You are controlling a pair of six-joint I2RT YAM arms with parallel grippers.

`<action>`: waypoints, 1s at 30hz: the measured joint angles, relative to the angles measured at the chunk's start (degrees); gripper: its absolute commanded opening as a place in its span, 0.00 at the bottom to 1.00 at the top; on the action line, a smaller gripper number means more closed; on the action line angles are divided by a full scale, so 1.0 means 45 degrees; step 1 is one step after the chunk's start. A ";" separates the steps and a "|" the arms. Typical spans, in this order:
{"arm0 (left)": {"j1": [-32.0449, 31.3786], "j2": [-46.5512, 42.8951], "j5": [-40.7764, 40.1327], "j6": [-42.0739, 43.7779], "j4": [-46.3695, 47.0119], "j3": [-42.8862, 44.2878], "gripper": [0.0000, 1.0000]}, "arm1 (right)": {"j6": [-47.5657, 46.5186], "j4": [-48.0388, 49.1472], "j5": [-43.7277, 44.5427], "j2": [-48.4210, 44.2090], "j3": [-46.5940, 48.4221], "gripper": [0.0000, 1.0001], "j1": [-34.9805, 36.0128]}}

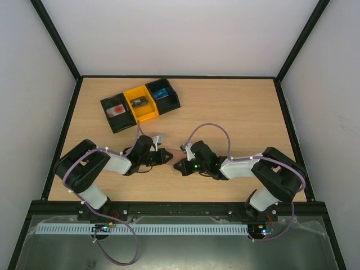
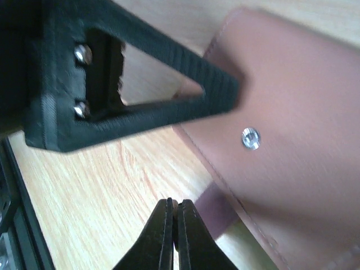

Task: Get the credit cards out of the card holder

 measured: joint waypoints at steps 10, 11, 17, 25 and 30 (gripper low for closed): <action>-0.0068 -0.1588 -0.0267 0.0000 -0.2385 0.0355 0.50 | 0.0763 -0.0355 -0.0024 -0.1083 -0.1064 0.30 0.0000; -0.0068 -0.1642 -0.0306 0.0092 -0.2701 0.0559 0.52 | 0.0903 -0.0369 0.0121 -0.1166 -0.1161 0.31 0.0000; -0.0063 -0.1569 -0.1195 0.0835 -0.4265 0.2268 0.55 | 0.2210 -0.0437 0.1078 -0.1331 -0.1379 0.35 0.0000; 0.0039 -0.0393 -0.2297 0.1661 -0.5265 0.3502 0.49 | 0.3662 -0.0248 0.2239 -0.1355 -0.1588 0.35 0.0000; 0.0117 0.0126 -0.2414 0.1953 -0.5761 0.3531 0.48 | 0.4192 0.0185 0.2584 -0.1355 -0.1632 0.35 0.0000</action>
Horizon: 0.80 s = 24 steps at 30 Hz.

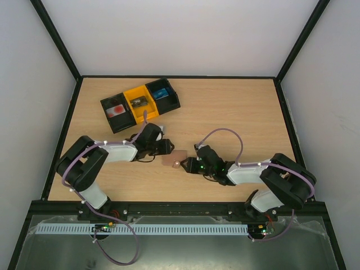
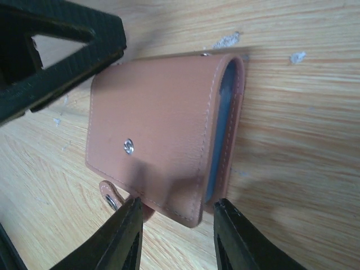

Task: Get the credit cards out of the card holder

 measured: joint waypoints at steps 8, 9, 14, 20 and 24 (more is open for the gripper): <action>0.0058 -0.0515 0.0306 -0.0053 0.0675 -0.1180 0.38 | 0.0335 0.0636 0.0228 0.0452 0.0015 0.35 -0.0214; 0.0058 -0.0675 0.0437 -0.0170 0.0865 -0.1447 0.38 | 0.0350 0.0729 0.0219 0.0549 0.0024 0.35 -0.0287; -0.0049 -0.1379 0.0709 -0.0840 0.1841 -0.2623 0.36 | 0.0238 0.0971 0.0068 0.1171 0.0510 0.35 -0.0675; -0.0763 -0.1277 0.1277 -0.1894 0.2948 -0.3123 0.33 | -0.0461 0.0223 0.0447 0.1613 0.1559 0.39 -0.1098; -0.1477 -0.1224 0.1846 -0.2545 0.3385 -0.3308 0.32 | -0.0695 -0.1457 0.1098 0.1059 0.2433 0.51 -0.1083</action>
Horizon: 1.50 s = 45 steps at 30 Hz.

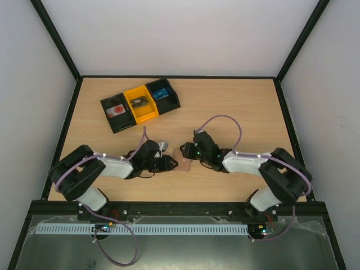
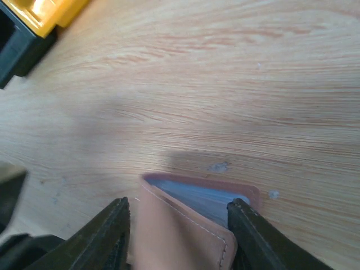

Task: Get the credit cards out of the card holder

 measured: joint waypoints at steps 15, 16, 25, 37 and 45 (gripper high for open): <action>-0.0563 -0.0107 0.0204 -0.1151 0.0845 -0.0199 0.43 | -0.0418 -0.4075 0.2283 -0.2773 -0.0019 0.58 0.0102; -0.0563 -0.0209 0.0112 -0.1146 0.0733 -0.0204 0.43 | -0.0539 -0.4119 0.2288 -0.2773 -0.0068 0.58 0.0102; -0.0563 -0.0719 -0.0282 -0.0967 0.0165 -0.0209 0.44 | -0.1307 -0.3925 0.1957 -0.2297 -0.0180 0.58 0.0102; -0.0563 -0.0151 -0.0272 -0.0733 0.0034 0.0078 0.41 | -0.1481 -0.3497 0.1511 -0.1671 -0.0568 0.49 0.0102; -0.0563 0.0340 -0.0272 -0.0573 0.0151 0.0330 0.40 | -0.1549 -0.3512 0.1656 -0.1676 -0.0661 0.36 0.0107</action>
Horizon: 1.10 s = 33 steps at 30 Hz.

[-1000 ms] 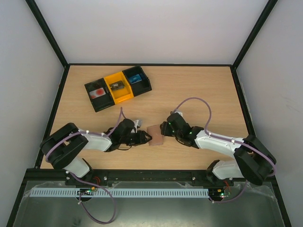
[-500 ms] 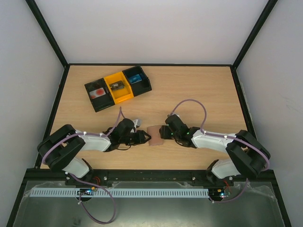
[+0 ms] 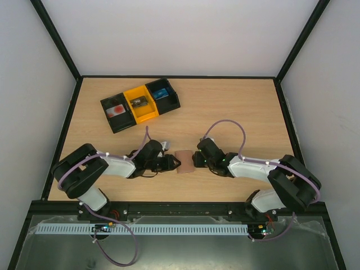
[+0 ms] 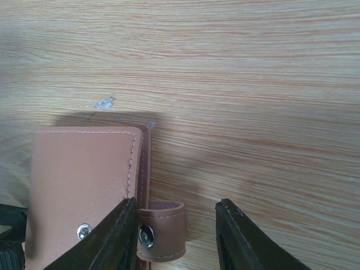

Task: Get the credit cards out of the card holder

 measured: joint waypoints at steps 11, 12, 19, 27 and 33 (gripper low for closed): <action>0.0000 0.0097 -0.0063 0.0039 0.0068 0.0044 0.37 | 0.0097 0.0850 -0.0763 0.0000 -0.0651 0.29 -0.0005; 0.0000 0.0097 -0.0068 0.0049 0.0058 0.0044 0.37 | 0.0136 0.1035 -0.0913 0.0000 -0.0729 0.25 0.0000; 0.0000 -0.0019 -0.0253 0.0092 -0.0146 0.0044 0.37 | 0.0267 0.1477 -0.1530 -0.0423 -0.0908 0.04 0.0000; 0.0000 -0.1744 -0.0967 0.0180 -0.1681 0.0010 0.51 | 0.0631 0.1579 -0.2322 -0.2526 -0.0933 0.02 0.0000; 0.0000 -0.4167 -0.1880 0.0393 -0.2968 0.0039 0.59 | 0.1593 0.2769 -0.3463 -0.2637 -0.1447 0.02 -0.0005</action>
